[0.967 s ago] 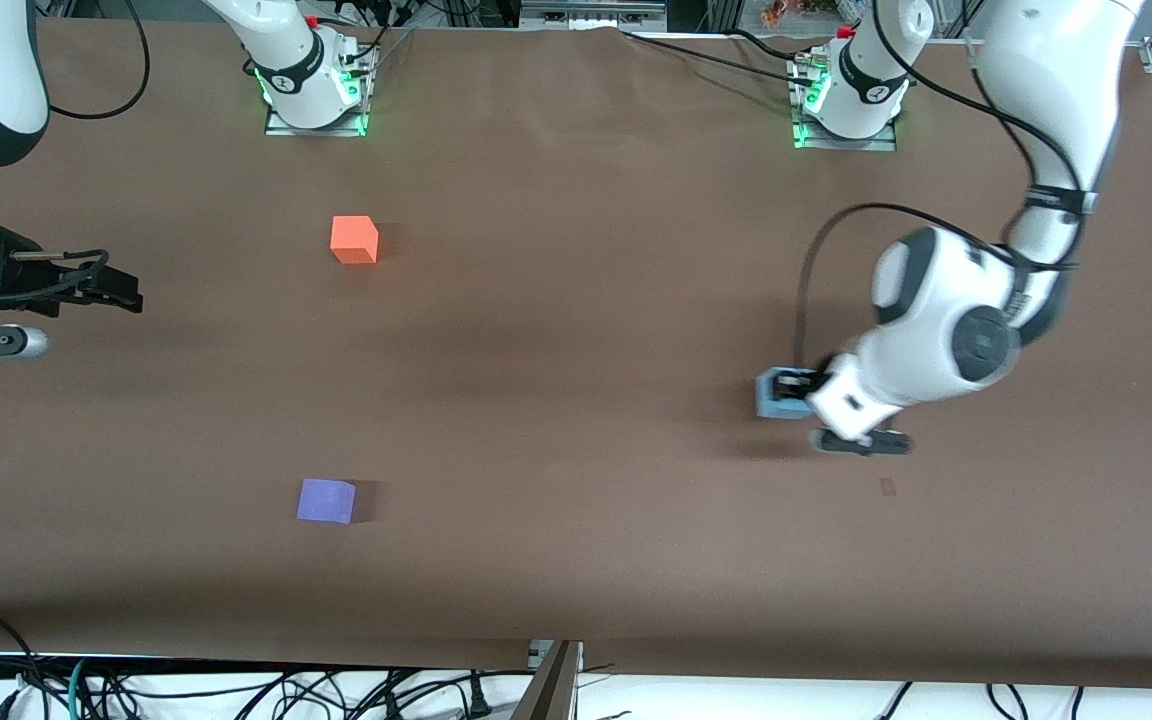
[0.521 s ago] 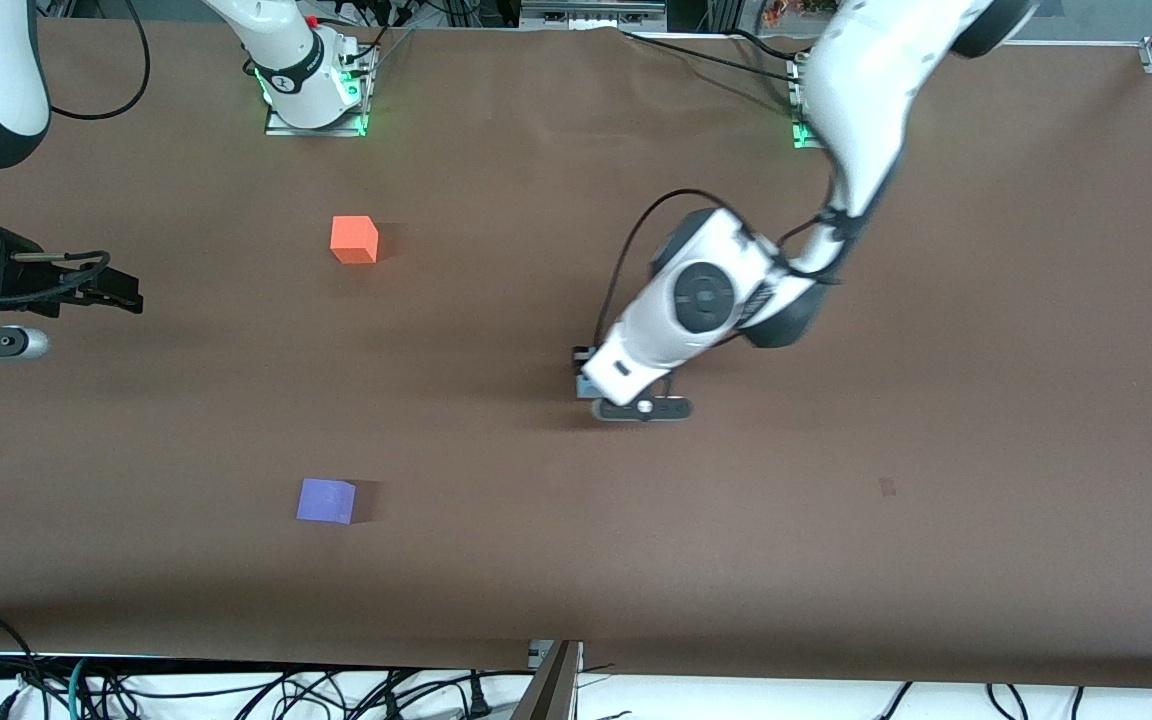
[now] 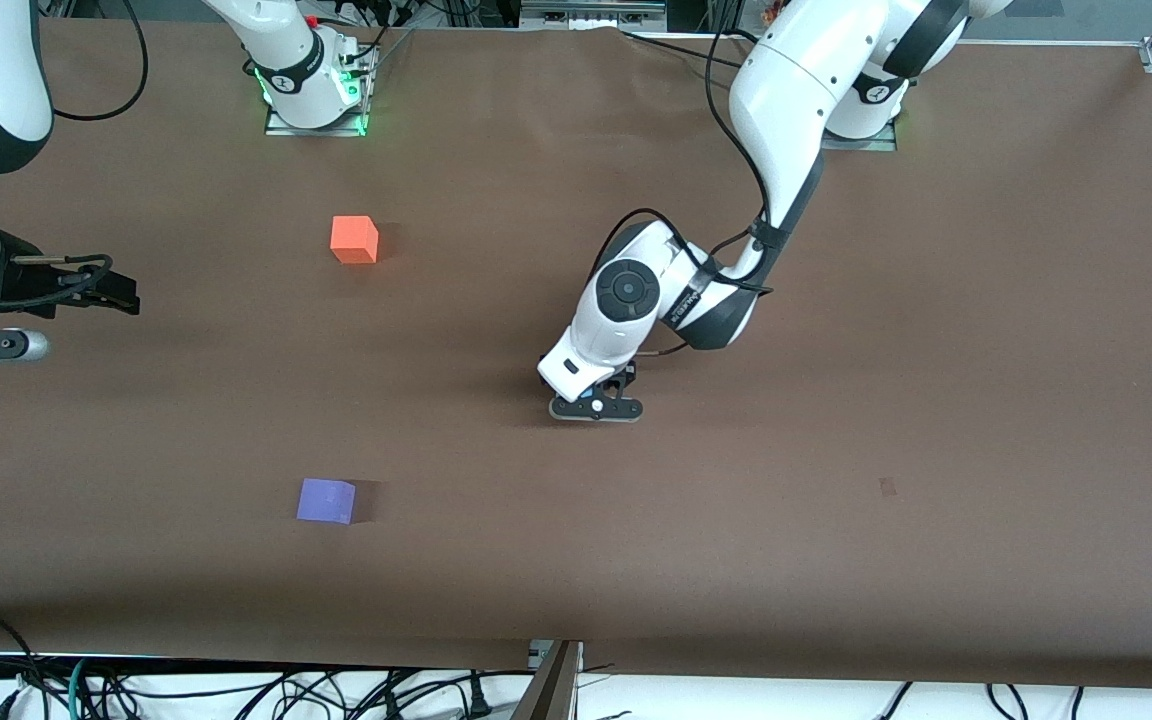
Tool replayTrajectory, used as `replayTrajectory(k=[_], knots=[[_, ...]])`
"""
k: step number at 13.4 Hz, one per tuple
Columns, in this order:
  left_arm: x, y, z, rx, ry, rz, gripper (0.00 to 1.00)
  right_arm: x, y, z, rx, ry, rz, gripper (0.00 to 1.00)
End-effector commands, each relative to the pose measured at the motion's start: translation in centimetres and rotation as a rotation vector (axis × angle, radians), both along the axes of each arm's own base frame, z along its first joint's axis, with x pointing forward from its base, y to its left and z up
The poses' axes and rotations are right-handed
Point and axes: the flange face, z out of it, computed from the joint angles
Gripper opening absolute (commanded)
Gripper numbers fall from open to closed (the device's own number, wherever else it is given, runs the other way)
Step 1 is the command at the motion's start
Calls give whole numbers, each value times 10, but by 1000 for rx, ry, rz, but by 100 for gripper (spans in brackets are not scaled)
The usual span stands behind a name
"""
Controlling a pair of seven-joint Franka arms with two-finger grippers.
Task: Place blue block between orange and purple blocks
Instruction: 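Set the cube mid-table with the left gripper while the right gripper approaches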
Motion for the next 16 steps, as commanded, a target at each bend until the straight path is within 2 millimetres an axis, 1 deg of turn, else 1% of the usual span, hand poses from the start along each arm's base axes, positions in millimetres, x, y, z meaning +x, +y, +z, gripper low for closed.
replayTrajectory(k=[1, 2, 3, 4, 5, 6, 7, 8, 9, 10, 11, 12, 14, 15, 16], knots=[[29, 41, 51, -23, 20, 53, 100, 6, 4, -5, -1, 7, -4, 100], [30, 48, 57, -7, 58, 55, 100, 7, 8, -10, 0, 11, -1, 100], [36, 58, 76, -9, 48, 66, 100, 11, 13, -19, 14, 24, 3, 100], [48, 80, 98, -15, 25, 94, 100, 15, 20, -27, 60, 24, -3, 100], [64, 110, 104, -19, 24, 131, 100, 19, 28, -32, 99, 11, -32, 100], [76, 139, 115, -18, 18, 143, 100, 23, 38, -39, 107, 12, -55, 100], [84, 166, 125, -3, 31, 112, 100, 28, 59, -46, 106, -9, -56, 100], [89, 196, 138, 10, 45, 72, 100, 32, 85, -54, 103, -26, -75, 100], [92, 224, 155, 22, 56, 45, 100, 34, 115, -63, 95, -37, -132, 100], [95, 260, 171, 32, 78, 34, 100, 35, 151, -71, 92, -63, -201, 100], [93, 289, 185, 41, 106, 17, 100, 34, 188, -83, 92, -82, -251, 100], [92, 318, 199, 47, 126, 10, 100, 33, 220, -97, 91, -95, -303, 100], [79, 371, 220, 53, 153, 4, 100, 28, 280, -127, 101, -132, -393, 100], [68, 396, 230, 54, 150, 0, 100, 27, 308, -143, 128, -169, -442, 100], [56, 416, 241, 57, 146, -12, 100, 25, 334, -158, 161, -209, -486, 100]])
